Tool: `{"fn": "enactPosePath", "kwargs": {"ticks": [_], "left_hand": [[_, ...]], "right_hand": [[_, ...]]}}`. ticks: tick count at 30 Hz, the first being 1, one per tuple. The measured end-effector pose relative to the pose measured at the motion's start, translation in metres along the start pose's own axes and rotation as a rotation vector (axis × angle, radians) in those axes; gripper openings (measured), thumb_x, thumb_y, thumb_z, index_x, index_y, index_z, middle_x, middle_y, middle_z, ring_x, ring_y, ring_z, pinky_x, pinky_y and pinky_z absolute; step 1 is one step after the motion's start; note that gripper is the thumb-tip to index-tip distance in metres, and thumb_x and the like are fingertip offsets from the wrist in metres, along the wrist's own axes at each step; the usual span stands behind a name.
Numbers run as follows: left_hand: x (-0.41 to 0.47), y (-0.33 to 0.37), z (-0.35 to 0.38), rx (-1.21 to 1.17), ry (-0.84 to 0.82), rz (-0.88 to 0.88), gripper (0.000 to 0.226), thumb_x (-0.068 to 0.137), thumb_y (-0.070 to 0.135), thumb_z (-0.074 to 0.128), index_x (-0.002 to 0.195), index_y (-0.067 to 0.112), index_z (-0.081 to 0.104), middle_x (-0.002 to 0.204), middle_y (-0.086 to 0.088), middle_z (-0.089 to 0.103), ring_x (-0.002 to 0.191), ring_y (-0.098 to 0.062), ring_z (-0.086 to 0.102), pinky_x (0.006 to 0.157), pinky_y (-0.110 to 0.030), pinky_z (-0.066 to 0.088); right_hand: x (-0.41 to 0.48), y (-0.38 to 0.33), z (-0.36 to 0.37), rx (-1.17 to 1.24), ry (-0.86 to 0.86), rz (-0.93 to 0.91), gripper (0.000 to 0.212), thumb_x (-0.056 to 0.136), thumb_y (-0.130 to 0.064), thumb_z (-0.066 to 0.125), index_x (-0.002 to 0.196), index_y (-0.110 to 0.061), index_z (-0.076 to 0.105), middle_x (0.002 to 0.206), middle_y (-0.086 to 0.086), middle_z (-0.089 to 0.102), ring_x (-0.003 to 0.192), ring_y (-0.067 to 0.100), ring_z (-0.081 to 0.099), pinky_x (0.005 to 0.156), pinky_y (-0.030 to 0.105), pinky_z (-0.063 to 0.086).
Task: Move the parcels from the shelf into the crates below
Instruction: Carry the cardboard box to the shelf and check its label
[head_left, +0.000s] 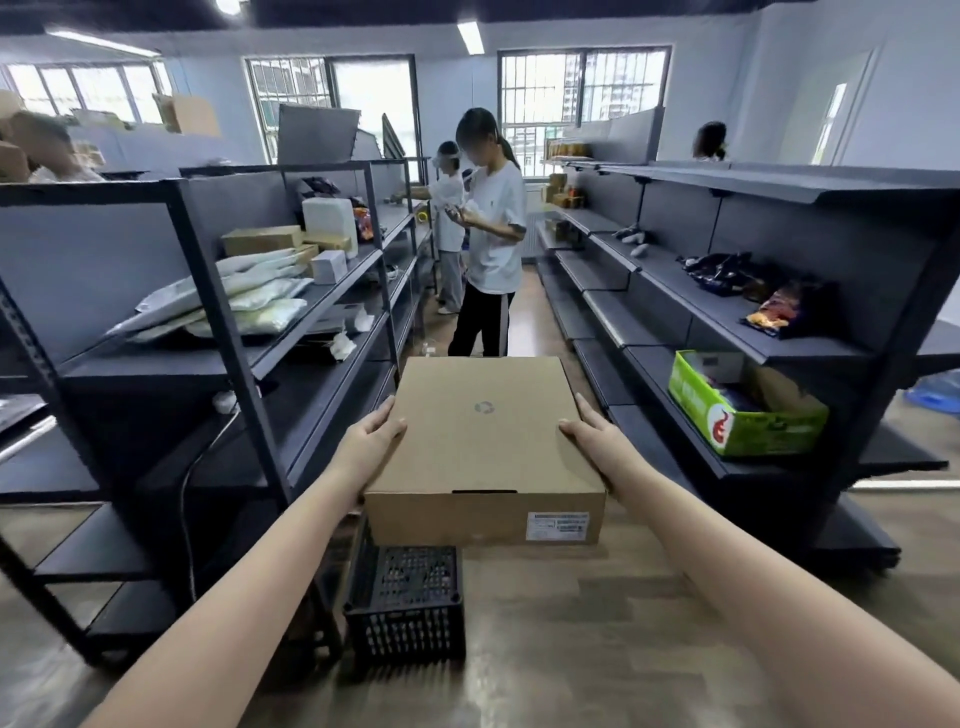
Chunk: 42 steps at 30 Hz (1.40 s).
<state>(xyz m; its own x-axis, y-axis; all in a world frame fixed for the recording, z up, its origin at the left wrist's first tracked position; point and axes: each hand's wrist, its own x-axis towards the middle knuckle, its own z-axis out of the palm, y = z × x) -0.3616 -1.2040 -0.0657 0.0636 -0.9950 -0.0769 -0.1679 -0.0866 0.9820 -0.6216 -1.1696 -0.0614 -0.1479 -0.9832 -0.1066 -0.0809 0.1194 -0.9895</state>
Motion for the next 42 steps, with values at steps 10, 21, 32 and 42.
{"fn": "enactPosePath", "kwargs": {"ticks": [10, 21, 32, 42], "left_hand": [[0.16, 0.044, 0.033, -0.015, 0.004, 0.034, 0.046, 0.095, 0.018, 0.053, 0.14, 0.023, 0.045, 0.13, -0.004, 0.058, 0.111, -0.019, 0.058, 0.101, -0.034, 0.044], [0.347, 0.063, 0.085, 0.054, 0.142, 0.057, 0.047, 0.097, 0.017, 0.05, 0.143, 0.019, 0.041, 0.137, -0.002, 0.051, 0.104, -0.011, 0.051, 0.084, -0.022, 0.038], [0.514, 0.076, 0.099, 0.023, 0.284, -0.057, 0.047, 0.096, 0.024, 0.052, 0.142, 0.027, 0.042, 0.132, 0.002, 0.057, 0.115, -0.017, 0.056, 0.101, -0.034, 0.043], [0.631, 0.064, 0.057, -0.042, 0.434, -0.11, 0.046, 0.097, 0.024, 0.05, 0.142, 0.031, 0.041, 0.132, 0.003, 0.057, 0.102, -0.013, 0.061, 0.071, -0.021, 0.047]], "right_hand": [[0.163, -0.031, -0.009, 0.042, 0.012, -0.015, 0.054, 0.097, -0.016, 0.048, 0.145, -0.032, 0.032, 0.09, -0.016, 0.056, 0.075, 0.008, 0.057, 0.063, 0.02, 0.047], [0.401, -0.041, -0.018, -0.053, -0.123, -0.057, 0.056, 0.094, -0.022, 0.05, 0.146, -0.032, 0.033, 0.137, -0.002, 0.051, 0.118, 0.022, 0.054, 0.095, 0.035, 0.048], [0.616, -0.079, 0.0, -0.097, -0.315, -0.041, 0.053, 0.096, -0.015, 0.046, 0.143, -0.036, 0.033, 0.102, -0.013, 0.058, 0.082, 0.004, 0.057, 0.064, 0.017, 0.045], [0.752, -0.085, 0.089, -0.099, -0.486, -0.043, 0.053, 0.097, -0.017, 0.044, 0.139, -0.045, 0.03, 0.111, -0.012, 0.058, 0.084, 0.004, 0.057, 0.065, 0.016, 0.045]]}}
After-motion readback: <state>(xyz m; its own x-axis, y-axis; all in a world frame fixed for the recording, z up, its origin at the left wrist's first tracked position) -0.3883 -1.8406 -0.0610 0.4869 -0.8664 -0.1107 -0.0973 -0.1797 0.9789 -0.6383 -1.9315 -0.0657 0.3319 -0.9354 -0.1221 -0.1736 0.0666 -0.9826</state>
